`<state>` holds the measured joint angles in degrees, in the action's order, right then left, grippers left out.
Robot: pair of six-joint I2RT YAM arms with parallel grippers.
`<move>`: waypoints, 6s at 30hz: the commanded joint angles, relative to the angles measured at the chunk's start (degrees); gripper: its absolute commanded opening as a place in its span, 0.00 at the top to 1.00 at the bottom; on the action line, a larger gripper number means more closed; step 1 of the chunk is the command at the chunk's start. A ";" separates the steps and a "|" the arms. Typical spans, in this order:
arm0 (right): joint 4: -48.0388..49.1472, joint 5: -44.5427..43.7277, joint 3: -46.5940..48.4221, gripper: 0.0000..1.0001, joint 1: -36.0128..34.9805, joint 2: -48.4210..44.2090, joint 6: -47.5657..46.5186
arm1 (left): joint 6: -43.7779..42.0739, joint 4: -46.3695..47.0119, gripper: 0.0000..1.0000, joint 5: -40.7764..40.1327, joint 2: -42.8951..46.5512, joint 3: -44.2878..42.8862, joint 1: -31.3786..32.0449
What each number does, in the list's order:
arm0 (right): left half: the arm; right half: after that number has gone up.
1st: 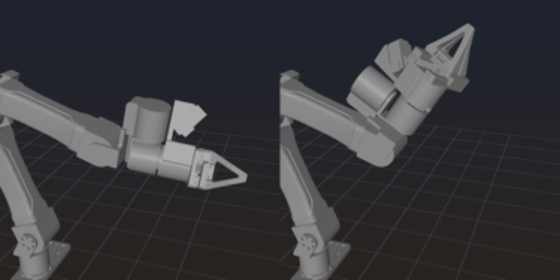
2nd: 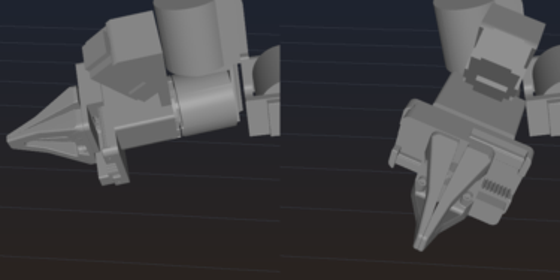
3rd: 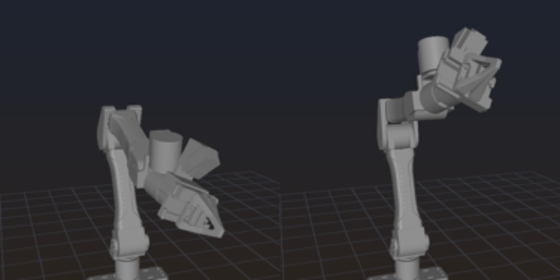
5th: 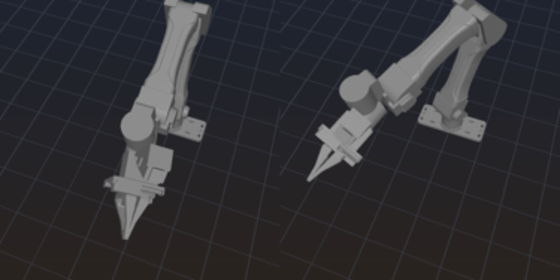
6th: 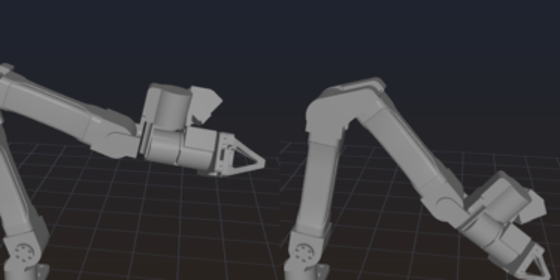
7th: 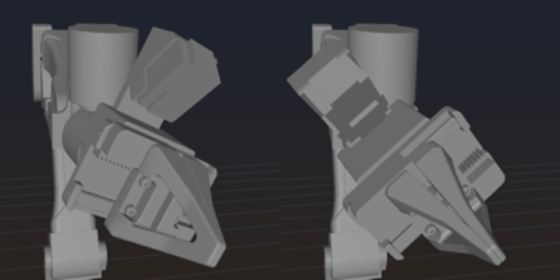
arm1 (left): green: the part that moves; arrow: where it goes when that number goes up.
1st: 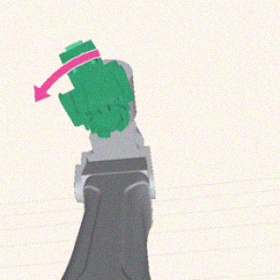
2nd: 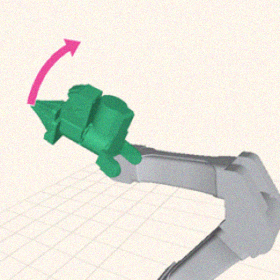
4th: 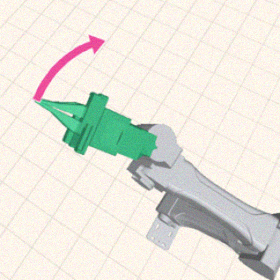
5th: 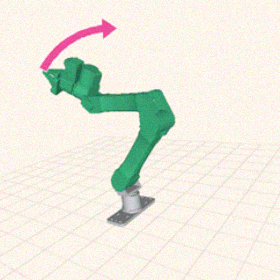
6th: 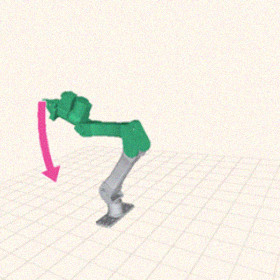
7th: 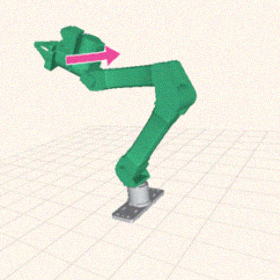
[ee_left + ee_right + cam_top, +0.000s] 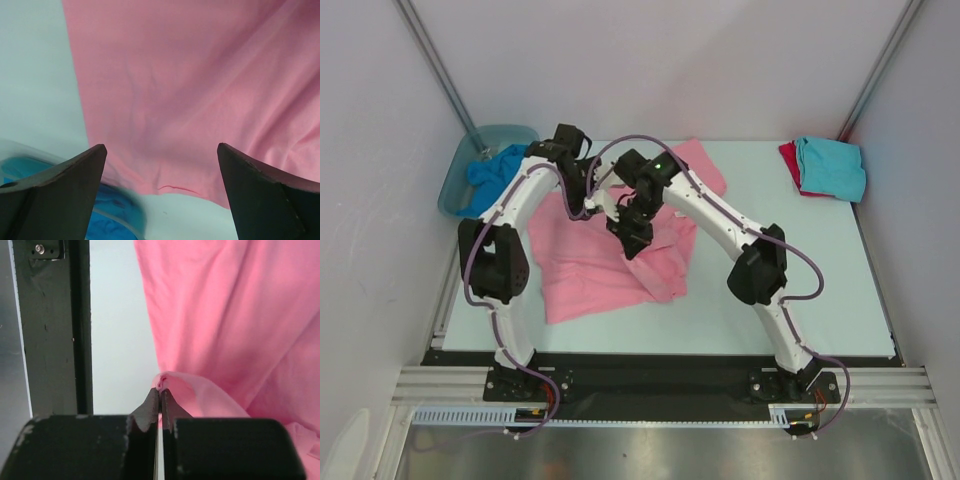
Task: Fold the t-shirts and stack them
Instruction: Flatten the tshirt out
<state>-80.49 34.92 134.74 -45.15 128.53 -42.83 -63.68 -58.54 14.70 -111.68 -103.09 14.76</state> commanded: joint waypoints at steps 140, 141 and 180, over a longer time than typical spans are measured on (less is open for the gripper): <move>21.87 9.65 -11.96 1.00 24.49 11.84 26.75 | 31.69 23.21 0.00 0.68 5.68 10.54 -10.28; 21.69 8.43 -11.78 1.00 24.93 10.44 26.22 | 31.69 23.21 0.00 0.68 5.77 10.54 -10.28; 1.21 -25.94 -36.39 1.00 51.65 -2.58 -1.90 | 28.44 23.04 0.00 0.77 4.63 8.69 -10.28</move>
<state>-75.88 15.40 98.56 5.89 127.72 -41.25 -33.78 -36.12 13.91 -106.96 -91.66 4.01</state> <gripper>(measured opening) 0.012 0.996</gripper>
